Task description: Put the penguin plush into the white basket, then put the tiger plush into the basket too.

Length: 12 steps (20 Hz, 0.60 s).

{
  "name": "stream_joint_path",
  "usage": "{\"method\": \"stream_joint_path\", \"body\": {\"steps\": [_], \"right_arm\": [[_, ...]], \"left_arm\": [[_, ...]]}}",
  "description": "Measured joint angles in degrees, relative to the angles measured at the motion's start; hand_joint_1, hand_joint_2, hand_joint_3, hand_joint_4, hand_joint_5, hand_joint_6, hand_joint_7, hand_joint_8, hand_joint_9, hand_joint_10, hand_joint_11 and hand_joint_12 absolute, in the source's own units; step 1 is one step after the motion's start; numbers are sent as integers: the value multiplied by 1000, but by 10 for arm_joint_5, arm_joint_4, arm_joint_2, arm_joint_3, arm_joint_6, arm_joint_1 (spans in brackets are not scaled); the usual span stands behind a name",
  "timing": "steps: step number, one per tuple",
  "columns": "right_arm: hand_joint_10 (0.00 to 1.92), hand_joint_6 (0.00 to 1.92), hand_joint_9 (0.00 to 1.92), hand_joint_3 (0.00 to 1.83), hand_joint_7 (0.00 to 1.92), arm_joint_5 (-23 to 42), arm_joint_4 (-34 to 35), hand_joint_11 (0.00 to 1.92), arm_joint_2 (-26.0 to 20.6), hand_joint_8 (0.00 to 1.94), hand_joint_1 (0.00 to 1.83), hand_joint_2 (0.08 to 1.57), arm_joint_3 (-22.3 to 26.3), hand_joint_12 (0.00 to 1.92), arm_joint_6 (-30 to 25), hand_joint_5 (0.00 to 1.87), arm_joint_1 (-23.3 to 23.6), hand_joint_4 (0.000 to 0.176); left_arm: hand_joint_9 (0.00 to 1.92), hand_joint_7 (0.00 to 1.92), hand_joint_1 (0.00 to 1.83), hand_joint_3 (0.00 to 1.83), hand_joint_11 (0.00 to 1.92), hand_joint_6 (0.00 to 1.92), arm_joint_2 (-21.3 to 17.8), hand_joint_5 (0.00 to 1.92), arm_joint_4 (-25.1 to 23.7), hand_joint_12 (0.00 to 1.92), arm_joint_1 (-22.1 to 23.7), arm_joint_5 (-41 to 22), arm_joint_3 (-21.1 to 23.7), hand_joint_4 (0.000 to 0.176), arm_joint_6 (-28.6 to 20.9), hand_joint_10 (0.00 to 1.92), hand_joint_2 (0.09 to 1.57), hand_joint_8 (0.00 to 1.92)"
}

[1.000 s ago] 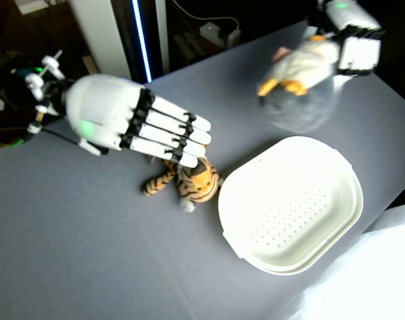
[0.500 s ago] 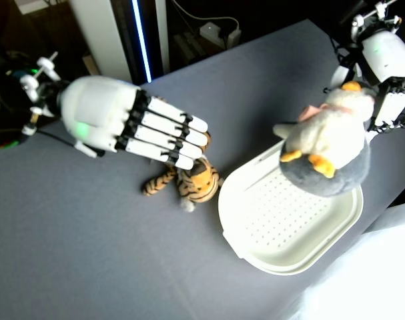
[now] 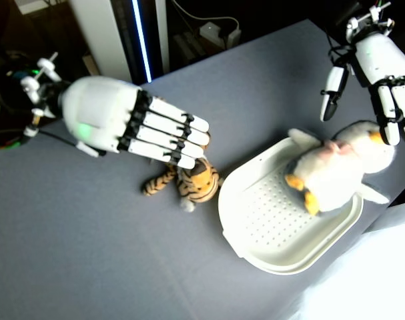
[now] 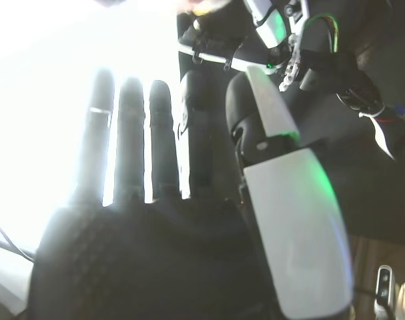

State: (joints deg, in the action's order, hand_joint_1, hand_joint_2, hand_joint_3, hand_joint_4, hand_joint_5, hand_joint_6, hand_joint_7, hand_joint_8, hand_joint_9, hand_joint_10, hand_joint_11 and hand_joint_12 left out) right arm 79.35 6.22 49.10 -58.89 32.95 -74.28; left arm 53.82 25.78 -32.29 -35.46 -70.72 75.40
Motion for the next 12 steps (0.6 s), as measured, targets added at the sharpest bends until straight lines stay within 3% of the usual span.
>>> {"method": "stream_joint_path", "body": {"steps": [2,3,4,5,7,9,12], "right_arm": [[9,0,353,0,282,1,-32,169,-12,0,827,1141,6,600,0,352,0,111],[2,0,361,3,264,0,-53,151,-19,0,859,1109,11,684,-1,332,0,119],[0,0,339,0,220,-9,-80,151,-25,0,868,1089,12,702,-2,292,0,141],[0,0,335,0,182,-36,-106,243,-30,0,878,1086,11,615,-2,246,9,165],[0,0,296,0,190,-78,-126,255,-33,0,864,1087,10,555,-6,248,20,163],[5,6,247,0,175,-134,-160,235,-36,4,897,1097,6,451,-16,241,32,175],[9,6,288,4,198,-220,-226,245,-33,7,1061,1109,-2,372,-19,267,77,176]], "left_arm": [[0,0,941,0,0,0,-28,0,-20,462,-30,-52,49,176,-1,0,874,0],[0,0,905,0,0,0,-40,0,-36,411,-45,-83,72,176,-8,0,858,0],[0,0,879,0,0,0,-49,0,-53,308,-63,-113,95,176,-26,0,843,0],[0,0,911,0,0,0,-56,0,-70,429,-92,-154,113,176,-56,0,834,0],[0,0,950,0,0,0,-63,0,-82,393,-131,-198,127,176,-100,0,803,0],[0,0,925,0,0,0,-78,0,-86,136,-174,-243,146,176,-143,0,778,0],[0,0,860,3,0,0,-91,0,-85,10,-199,-309,163,176,-153,0,793,0]]}}
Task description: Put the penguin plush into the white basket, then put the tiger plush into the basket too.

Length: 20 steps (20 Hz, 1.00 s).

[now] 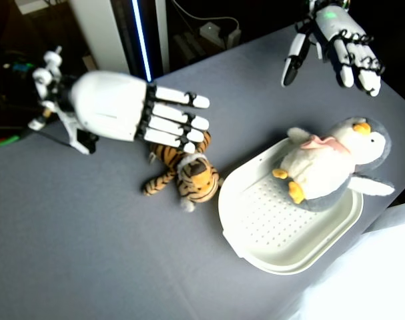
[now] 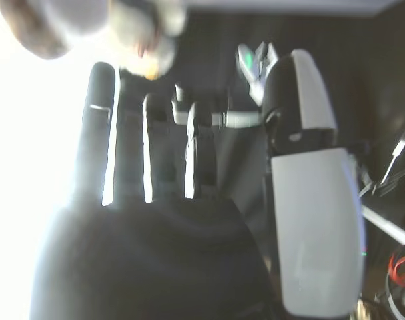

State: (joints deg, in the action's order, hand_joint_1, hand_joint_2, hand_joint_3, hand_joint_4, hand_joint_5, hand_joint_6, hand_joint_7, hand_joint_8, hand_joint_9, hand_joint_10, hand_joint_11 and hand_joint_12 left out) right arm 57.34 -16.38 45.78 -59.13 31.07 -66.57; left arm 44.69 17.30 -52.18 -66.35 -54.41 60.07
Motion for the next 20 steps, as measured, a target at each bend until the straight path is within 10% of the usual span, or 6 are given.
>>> {"method": "stream_joint_path", "body": {"steps": [2,6,8,10,13,20], "right_arm": [[16,6,362,1,239,-38,-22,281,9,6,1111,1102,-7,392,0,317,22,165],[23,8,690,0,378,-89,-35,550,17,3,1455,1074,-16,884,-2,655,26,0],[891,35,829,34,593,-87,-26,919,17,43,1747,1004,-17,1300,0,820,28,0],[1444,790,874,0,741,-86,-17,906,19,1419,1289,1161,-17,1510,14,1020,29,0],[1234,995,912,0,880,-85,-8,836,23,915,1600,1092,-19,1537,20,954,33,0],[1478,1192,811,3,729,63,124,848,24,1293,1430,1197,-19,1554,114,794,93,0]], "left_arm": [[0,0,872,1,0,0,0,0,-7,1,-1,-10,1,176,-2,0,790,0],[0,0,817,0,0,0,-1,0,-6,0,-6,-19,3,176,-4,0,770,0],[0,0,815,0,0,0,-7,0,-10,0,-13,-28,10,176,-5,0,774,0],[0,0,820,0,0,0,-7,0,-10,0,-16,-34,10,176,-6,0,786,0],[0,0,797,7,0,0,-7,0,-6,0,-17,-36,10,176,-10,0,801,0],[0,0,848,0,0,0,-9,0,-7,0,-25,-54,16,176,-12,0,768,0]]}}
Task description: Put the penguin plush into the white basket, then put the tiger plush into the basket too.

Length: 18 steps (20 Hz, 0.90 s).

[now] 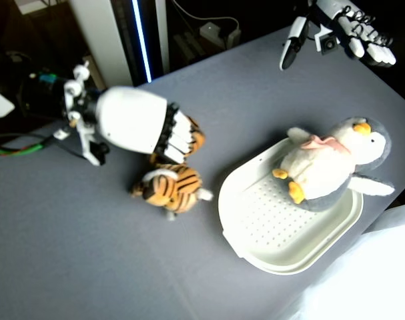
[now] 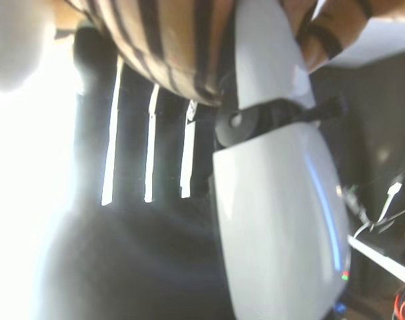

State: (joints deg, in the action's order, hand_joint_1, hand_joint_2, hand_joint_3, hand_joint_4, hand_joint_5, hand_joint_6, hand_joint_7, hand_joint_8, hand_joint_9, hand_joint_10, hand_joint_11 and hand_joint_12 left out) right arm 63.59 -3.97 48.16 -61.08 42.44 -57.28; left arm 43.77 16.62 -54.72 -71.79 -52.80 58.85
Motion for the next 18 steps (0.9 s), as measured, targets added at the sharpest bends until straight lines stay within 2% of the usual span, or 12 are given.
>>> {"method": "stream_joint_path", "body": {"steps": [1,2,3,5,7,9,10,11,12,13,15,18], "right_arm": [[1309,1287,842,0,826,10,10,719,8,1097,1480,1169,-10,1602,12,802,21,0],[1357,1332,815,1,851,19,25,674,25,1057,1381,1176,-28,1487,14,820,45,0],[1085,1383,795,1,812,17,31,584,37,1132,1231,1207,-40,1421,16,829,60,0],[1281,1240,893,0,929,-18,24,837,63,956,1361,1151,-66,1344,15,846,104,0],[1284,1162,819,1,850,-66,15,774,94,1125,1363,1158,-101,1177,15,899,150,0],[1078,829,715,0,832,-121,14,538,118,1340,1232,1151,-132,1452,15,1010,169,0],[683,345,498,0,677,-150,12,176,128,583,1179,1072,-144,1300,15,826,176,0],[683,345,498,0,677,-175,13,176,138,583,1179,1072,-156,1300,15,826,181,0],[88,18,161,0,285,-199,13,6,141,35,654,1040,-160,608,16,381,183,73],[88,18,161,0,285,-207,10,6,140,35,654,1040,-161,608,16,381,183,73],[0,1,8,12,14,-199,5,0,136,0,306,1122,-148,173,18,35,186,161],[0,6,0,5,0,-157,-2,0,130,0,340,1165,-120,12,17,38,185,129]], "left_arm": [[0,0,826,0,0,0,0,0,1,0,0,-1,0,176,0,0,765,0],[0,0,808,0,0,0,0,0,2,0,-3,-2,0,176,0,0,768,0],[0,0,824,0,0,0,0,0,1,0,-3,-2,0,176,0,0,763,0],[0,0,843,0,0,0,0,0,2,0,-5,-1,0,176,0,0,768,0],[0,0,841,0,0,0,0,0,-1,0,-5,-4,0,176,0,0,775,0],[0,0,869,0,0,0,0,0,-3,0,-5,-7,0,176,0,0,772,0],[0,0,889,0,0,0,0,0,1,0,-5,-9,0,176,0,0,759,0],[0,0,889,0,0,0,0,0,3,0,-5,-10,0,176,0,0,759,0],[0,0,915,0,0,0,0,0,0,0,-5,-11,0,176,0,0,744,0],[0,0,915,0,0,0,0,0,-4,0,-5,-12,0,176,0,0,744,0],[0,0,924,0,0,0,0,0,1,0,-12,-22,0,176,-3,0,758,0],[0,0,900,0,0,0,0,0,3,0,-26,-35,0,169,-21,0,767,0]]}}
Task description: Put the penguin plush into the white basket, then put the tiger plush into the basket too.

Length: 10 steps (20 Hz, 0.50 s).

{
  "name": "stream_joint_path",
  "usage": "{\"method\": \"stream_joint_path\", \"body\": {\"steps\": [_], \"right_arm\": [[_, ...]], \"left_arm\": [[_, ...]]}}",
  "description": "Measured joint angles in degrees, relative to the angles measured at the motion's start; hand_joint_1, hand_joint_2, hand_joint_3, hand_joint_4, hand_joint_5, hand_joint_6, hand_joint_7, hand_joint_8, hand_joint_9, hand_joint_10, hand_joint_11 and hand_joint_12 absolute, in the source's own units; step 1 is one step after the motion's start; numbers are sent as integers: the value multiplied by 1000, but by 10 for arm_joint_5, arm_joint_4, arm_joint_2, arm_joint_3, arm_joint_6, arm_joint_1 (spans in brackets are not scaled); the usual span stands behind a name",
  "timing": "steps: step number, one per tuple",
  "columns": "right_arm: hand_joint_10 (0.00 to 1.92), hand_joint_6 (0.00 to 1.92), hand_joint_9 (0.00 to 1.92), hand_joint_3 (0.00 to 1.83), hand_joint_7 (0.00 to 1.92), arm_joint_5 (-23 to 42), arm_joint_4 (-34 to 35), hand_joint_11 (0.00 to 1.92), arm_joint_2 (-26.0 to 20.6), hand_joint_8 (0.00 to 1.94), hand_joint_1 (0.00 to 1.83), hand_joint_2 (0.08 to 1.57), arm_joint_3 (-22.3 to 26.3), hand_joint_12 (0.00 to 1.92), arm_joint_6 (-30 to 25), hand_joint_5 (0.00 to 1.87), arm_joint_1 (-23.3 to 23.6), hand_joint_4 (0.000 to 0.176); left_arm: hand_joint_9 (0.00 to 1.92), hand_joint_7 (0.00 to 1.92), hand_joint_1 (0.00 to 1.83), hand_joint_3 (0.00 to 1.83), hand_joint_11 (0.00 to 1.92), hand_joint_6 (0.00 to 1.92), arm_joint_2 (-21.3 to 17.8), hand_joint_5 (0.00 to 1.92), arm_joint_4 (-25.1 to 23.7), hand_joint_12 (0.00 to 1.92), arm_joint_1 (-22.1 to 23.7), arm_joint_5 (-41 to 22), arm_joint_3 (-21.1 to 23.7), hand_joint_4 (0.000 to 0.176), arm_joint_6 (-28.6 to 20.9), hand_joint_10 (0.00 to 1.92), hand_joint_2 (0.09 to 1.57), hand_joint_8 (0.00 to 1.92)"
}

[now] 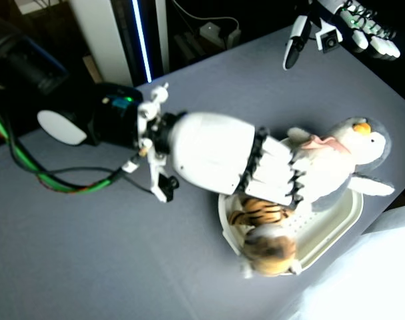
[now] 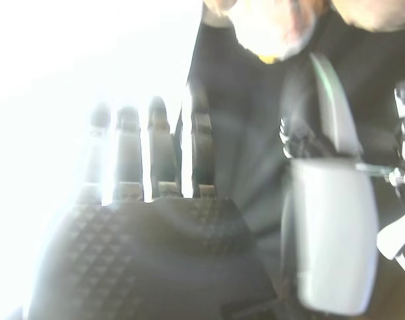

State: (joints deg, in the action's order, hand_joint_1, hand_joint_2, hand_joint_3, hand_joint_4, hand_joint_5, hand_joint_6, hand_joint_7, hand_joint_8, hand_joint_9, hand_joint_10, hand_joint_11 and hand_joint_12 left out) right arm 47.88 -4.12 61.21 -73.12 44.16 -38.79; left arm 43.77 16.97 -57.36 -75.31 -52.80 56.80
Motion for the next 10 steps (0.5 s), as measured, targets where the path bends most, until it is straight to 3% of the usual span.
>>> {"method": "stream_joint_path", "body": {"steps": [1,2,3,5,6,7,8,9,10], "right_arm": [[0,7,0,7,12,24,4,29,-10,4,391,1178,13,16,-6,48,-13,129],[0,10,0,10,22,61,9,5,-31,6,495,1197,31,2,-17,64,-37,142],[5,11,15,31,43,107,23,0,-47,10,711,1274,42,0,-27,78,-65,122],[0,1,2,13,50,204,91,0,-65,4,678,1271,60,0,-53,63,-120,168],[13,7,40,4,80,268,126,7,-75,11,631,1254,72,3,-64,85,-153,161],[14,4,113,1,132,309,143,81,-80,7,561,1252,80,47,-70,107,-171,155],[11,2,159,2,166,347,152,66,-84,4,514,1269,87,221,-72,114,-183,133],[11,2,159,2,166,381,156,66,-87,4,514,1269,94,221,-73,114,-190,133],[3,1,236,0,228,412,155,12,-88,0,544,1287,100,544,-73,126,-194,113]], "left_arm": [[0,0,865,0,0,0,0,0,1,0,-4,-5,0,157,-5,0,768,0],[0,0,834,2,0,0,0,0,0,0,-8,-11,0,172,-15,0,778,0],[0,0,855,3,0,0,0,0,3,0,-14,-22,0,172,-21,0,782,0],[0,0,935,0,0,0,0,0,13,0,-25,-53,0,175,-42,0,750,0],[0,0,853,0,90,0,0,0,10,44,-36,-82,6,176,-54,0,748,0],[0,0,794,0,17,0,0,0,5,532,-44,-98,10,176,-62,0,771,0],[0,0,693,6,3,0,0,0,-3,777,-48,-112,13,176,-69,0,820,0],[0,0,693,6,3,0,0,0,-10,777,-51,-123,14,176,-77,0,820,0],[0,0,668,10,0,0,0,0,-14,513,-53,-134,14,155,-90,0,903,0]]}}
